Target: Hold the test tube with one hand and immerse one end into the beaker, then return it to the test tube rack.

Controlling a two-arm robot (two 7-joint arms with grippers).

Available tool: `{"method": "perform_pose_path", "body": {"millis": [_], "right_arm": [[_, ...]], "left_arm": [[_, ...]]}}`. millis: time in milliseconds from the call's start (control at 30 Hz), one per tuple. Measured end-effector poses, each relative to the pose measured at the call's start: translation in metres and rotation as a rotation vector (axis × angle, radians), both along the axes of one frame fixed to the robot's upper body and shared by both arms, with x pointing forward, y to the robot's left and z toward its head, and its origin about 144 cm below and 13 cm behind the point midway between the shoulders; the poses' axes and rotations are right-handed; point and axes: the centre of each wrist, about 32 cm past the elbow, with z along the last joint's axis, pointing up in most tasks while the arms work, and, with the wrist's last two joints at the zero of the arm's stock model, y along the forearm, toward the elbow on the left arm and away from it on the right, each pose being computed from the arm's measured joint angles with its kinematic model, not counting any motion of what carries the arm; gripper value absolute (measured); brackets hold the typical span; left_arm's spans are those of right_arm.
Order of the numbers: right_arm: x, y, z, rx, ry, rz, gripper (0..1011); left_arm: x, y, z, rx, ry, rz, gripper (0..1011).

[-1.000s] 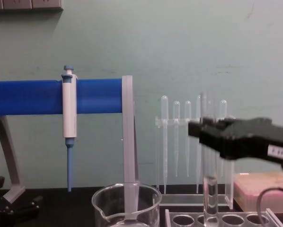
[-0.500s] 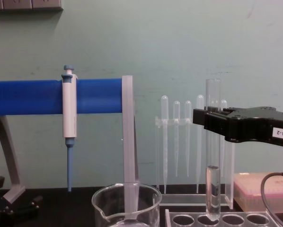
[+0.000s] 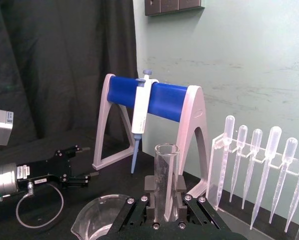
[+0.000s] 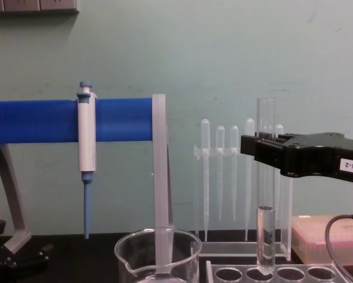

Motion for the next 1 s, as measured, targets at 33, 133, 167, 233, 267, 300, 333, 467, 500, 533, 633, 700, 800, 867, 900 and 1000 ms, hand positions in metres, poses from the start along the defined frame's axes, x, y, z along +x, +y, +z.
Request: {"method": "perform_pose_path", "body": {"millis": [33,133,167,233,267,300,333,467,500,533,633,700,800,867,900,1000], "right_arm": [[0.0,0.0,0.0,0.0,0.0,0.0,226],[-0.0001,0.0001,0.0,0.0,0.0,0.0,226],[-0.0001,0.0001,0.0,0.0,-0.001,0.0,226],[-0.0002,0.0002,0.0,0.0,-0.001,0.0,226],[-0.0002,0.0002,0.0,0.0,-0.001,0.0,226],[-0.0002,0.0002,0.0,0.0,-0.001,0.0,226],[-0.0002,0.0002,0.0,0.0,-0.001,0.0,226],[-0.0002,0.0002,0.0,0.0,-0.001,0.0,226],[-0.0003,0.0002,0.0,0.0,-0.002,0.0,226],[-0.0003,0.0002,0.0,0.0,-0.002,0.0,226],[-0.0003,0.0002,0.0,0.0,-0.002,-0.001,225],[-0.0003,0.0002,0.0,0.0,-0.002,-0.001,226],[-0.0003,0.0002,0.0,0.0,-0.002,-0.001,226],[-0.0003,0.0002,-0.0001,0.0,-0.002,-0.001,226],[-0.0003,0.0002,-0.0001,0.0,-0.002,-0.001,226],[-0.0003,0.0002,0.0,0.0,-0.002,-0.001,226]], "left_arm": [[0.0,0.0,0.0,0.0,0.0,0.0,1000],[0.0,0.0,0.0,0.0,0.0,0.0,1000],[0.0,0.0,0.0,0.0,0.0,0.0,1000],[0.0,0.0,0.0,0.0,0.0,0.0,1000],[0.0,0.0,0.0,0.0,0.0,0.0,1000],[0.0,0.0,0.0,0.0,0.0,0.0,1000],[0.0,0.0,0.0,0.0,0.0,0.0,1000],[0.0,0.0,0.0,0.0,0.0,0.0,1000],[0.0,0.0,0.0,0.0,0.0,0.0,1000],[0.0,0.0,0.0,0.0,0.0,0.0,1000],[0.0,0.0,0.0,0.0,0.0,0.0,1000],[0.0,0.0,0.0,0.0,0.0,0.0,1000],[0.0,0.0,0.0,0.0,0.0,0.0,1000],[0.0,0.0,0.0,0.0,0.0,0.0,1000],[0.0,0.0,0.0,0.0,0.0,0.0,1000],[0.0,0.0,0.0,0.0,0.0,0.0,1000]]}}
